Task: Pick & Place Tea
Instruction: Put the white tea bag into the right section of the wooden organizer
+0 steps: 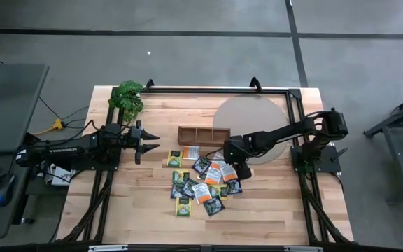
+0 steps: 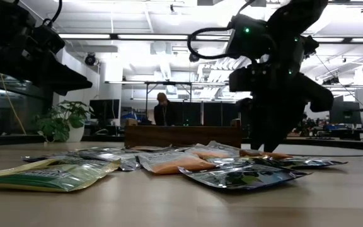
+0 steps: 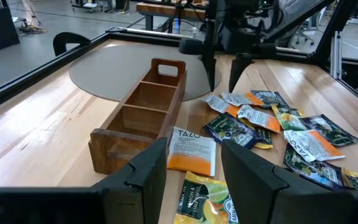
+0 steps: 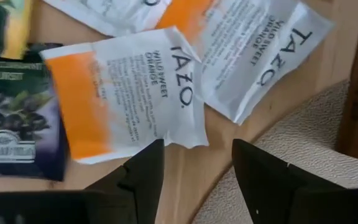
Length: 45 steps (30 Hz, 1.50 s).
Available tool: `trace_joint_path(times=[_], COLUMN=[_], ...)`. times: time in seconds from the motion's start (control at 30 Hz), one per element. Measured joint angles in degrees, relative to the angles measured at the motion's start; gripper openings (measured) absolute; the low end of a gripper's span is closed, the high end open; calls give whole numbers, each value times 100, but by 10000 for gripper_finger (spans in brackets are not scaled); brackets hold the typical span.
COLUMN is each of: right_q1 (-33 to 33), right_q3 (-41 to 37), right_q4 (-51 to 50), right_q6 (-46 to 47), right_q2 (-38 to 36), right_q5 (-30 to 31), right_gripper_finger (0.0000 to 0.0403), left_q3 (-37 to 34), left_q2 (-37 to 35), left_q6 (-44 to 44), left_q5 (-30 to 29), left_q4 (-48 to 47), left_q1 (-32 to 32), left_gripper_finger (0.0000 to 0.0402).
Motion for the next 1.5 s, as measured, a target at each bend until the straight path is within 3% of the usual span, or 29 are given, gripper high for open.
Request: trace_joint_path(times=[0.4,0.77,1.23,1.5], right_q1=[20,22,20,20], right_q3=[2,2,4,15], right_q4=[121,691,598,512], right_q6=[161,0,63,343], right_q2=[-28,-31,258,289], right_q5=[-359,-367,-368,-335], right_gripper_finger=[181,181,180,149], left_q3=[0,0,0,0], left_q2=[-2,0,-2,-2], left_q6=[-2,0,0,0], left_q5=[-2,-2,-2,-1], left_q4=[0,0,-1,0], left_q1=[2,0,2,2], left_gripper_finger=[150,150,150,150])
